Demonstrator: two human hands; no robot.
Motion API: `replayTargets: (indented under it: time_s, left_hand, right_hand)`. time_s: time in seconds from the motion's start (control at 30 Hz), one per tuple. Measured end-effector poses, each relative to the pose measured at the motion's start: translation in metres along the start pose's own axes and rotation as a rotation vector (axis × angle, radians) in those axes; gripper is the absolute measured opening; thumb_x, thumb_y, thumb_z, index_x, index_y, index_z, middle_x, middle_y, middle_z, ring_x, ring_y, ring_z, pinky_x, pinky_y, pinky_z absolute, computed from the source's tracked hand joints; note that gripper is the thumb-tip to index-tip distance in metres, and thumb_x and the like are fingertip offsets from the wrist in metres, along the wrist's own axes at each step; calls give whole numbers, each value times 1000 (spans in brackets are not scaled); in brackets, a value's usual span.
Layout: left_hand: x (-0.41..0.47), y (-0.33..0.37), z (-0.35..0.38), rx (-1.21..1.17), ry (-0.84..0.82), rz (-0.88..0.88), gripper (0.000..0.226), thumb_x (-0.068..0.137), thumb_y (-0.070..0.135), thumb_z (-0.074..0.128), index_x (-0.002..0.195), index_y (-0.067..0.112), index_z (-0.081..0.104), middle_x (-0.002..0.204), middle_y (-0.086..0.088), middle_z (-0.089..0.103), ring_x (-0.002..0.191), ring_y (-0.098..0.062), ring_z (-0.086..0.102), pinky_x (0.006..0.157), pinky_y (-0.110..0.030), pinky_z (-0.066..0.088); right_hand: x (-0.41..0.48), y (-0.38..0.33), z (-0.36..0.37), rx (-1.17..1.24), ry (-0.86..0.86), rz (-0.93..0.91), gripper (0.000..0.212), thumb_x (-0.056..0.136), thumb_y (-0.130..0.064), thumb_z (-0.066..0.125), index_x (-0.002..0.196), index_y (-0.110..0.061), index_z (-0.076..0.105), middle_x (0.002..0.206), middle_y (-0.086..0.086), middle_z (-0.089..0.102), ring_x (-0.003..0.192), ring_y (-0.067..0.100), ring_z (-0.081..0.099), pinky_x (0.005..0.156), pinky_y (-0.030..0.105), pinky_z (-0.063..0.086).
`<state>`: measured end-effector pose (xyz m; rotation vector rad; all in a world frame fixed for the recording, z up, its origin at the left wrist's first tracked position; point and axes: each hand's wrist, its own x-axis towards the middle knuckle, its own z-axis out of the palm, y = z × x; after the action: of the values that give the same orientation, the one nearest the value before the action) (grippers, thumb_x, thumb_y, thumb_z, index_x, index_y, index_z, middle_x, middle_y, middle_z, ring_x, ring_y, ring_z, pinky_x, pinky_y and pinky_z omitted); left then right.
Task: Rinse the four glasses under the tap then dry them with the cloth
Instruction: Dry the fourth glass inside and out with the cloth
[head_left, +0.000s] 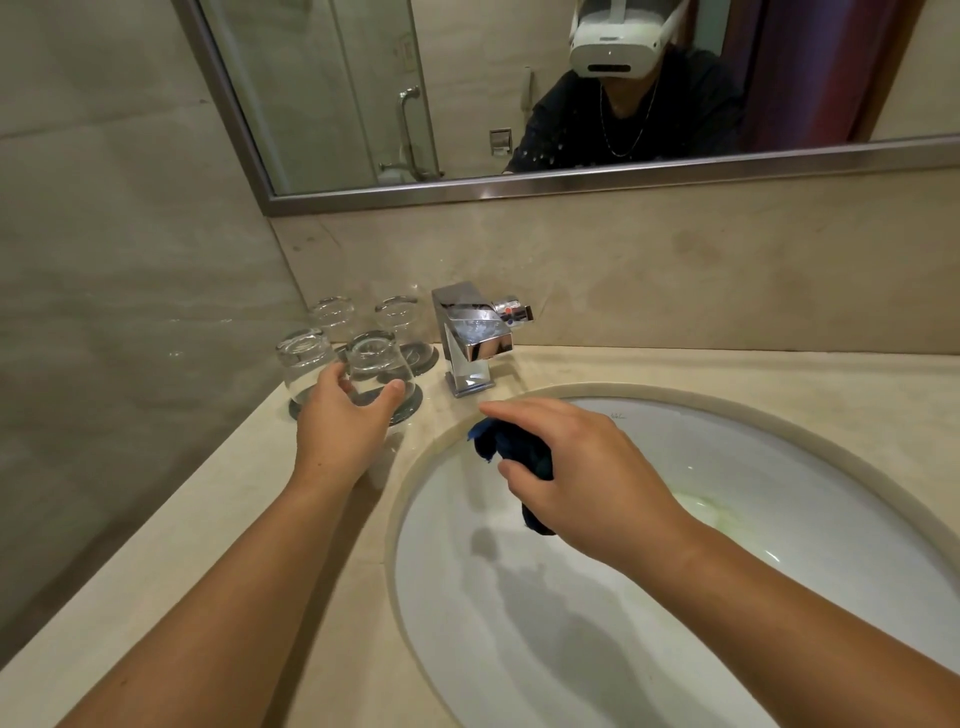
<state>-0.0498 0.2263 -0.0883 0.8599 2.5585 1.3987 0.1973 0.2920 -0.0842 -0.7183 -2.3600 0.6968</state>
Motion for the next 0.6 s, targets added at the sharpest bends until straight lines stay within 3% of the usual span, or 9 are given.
replayTargets:
  time_s: [0.13, 0.27, 0.4, 0.6]
  left_hand:
    - [-28, -8, -13, 0, 23, 80, 67, 98, 44, 72, 155, 17, 50, 154, -4, 55, 142, -22, 53, 114, -37, 42]
    - [-73, 0, -25, 21, -48, 160, 58, 101, 41, 69, 154, 23, 51, 151, 1, 57, 140, -20, 52, 118, -43, 43]
    - [-129, 26, -25, 80, -217, 332, 56, 101, 45, 66, 152, 27, 53, 148, 2, 57, 140, -20, 50, 116, -42, 42]
    - [-220, 77, 0, 202, -496, 589, 61, 103, 56, 56, 159, 37, 41, 163, 11, 40, 153, -12, 27, 117, -29, 25]
  right_hand:
    - [-14, -5, -11, 24, 14, -7, 52, 97, -23, 68, 144, -44, 60, 133, -27, 63, 117, 2, 61, 98, 29, 52]
    - [-42, -8, -31, 35, 59, -10, 47, 96, -17, 70, 137, -40, 65, 121, -35, 62, 116, -2, 59, 97, 15, 46]
    - [-83, -6, -57, 30, 125, 17, 38, 95, -14, 69, 125, -37, 71, 124, -29, 65, 113, -3, 61, 95, 16, 47]
    - [-159, 11, -111, -127, 245, 153, 32, 97, -20, 71, 127, -29, 74, 139, -18, 65, 127, 3, 59, 108, 13, 40]
